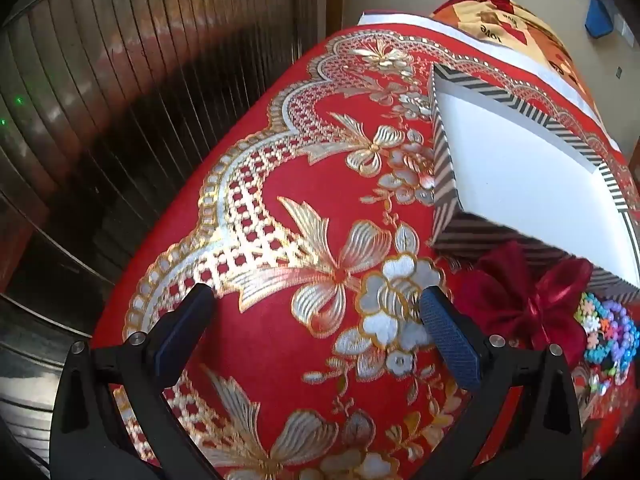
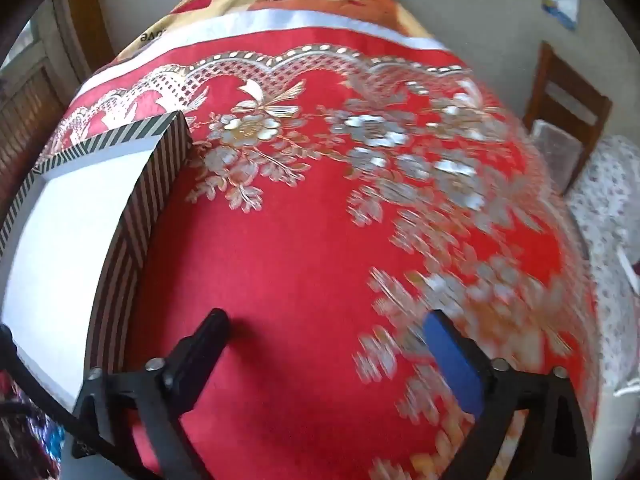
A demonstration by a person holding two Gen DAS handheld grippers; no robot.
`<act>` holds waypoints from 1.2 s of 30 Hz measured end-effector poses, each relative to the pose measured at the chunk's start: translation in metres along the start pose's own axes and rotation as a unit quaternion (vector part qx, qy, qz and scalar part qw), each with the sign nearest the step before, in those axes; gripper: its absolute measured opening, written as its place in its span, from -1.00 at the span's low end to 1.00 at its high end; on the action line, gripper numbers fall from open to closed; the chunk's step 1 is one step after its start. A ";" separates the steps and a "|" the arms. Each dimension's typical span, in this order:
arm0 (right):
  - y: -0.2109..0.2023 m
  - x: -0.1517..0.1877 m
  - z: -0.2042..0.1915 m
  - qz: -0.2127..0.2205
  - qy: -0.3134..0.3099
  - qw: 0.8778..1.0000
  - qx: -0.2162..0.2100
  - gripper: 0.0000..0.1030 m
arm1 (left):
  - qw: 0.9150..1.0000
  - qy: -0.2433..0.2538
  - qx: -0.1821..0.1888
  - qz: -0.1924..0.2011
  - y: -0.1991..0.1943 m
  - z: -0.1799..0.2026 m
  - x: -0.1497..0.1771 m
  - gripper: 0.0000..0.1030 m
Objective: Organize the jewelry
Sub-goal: 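Move both grippers toward the jewelry lying beside the white tray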
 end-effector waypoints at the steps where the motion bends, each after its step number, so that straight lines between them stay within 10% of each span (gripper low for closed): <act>1: -0.012 0.007 0.000 0.013 -0.003 1.000 0.004 0.82 | 1.000 -0.002 0.000 -0.004 -0.001 0.000 0.002 0.99; 15: -0.127 0.105 -0.079 0.086 -0.034 0.991 -0.094 0.82 | 1.000 -0.019 -0.001 0.017 -0.075 0.004 0.029 0.93; 36: -0.147 0.158 -0.141 0.078 -0.082 0.988 -0.107 0.82 | 0.998 0.057 0.018 0.017 -0.120 0.079 0.078 0.93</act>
Point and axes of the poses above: each gripper's, at about its wrist camera, not at the fingertips, and y roughly the way its jaws point, z to its right, x to its underside, the point moved 8 cm from there along y, roughly the way its jaws point, and after that the axes turned 12 degrees about -z, right-handed, at the moved point
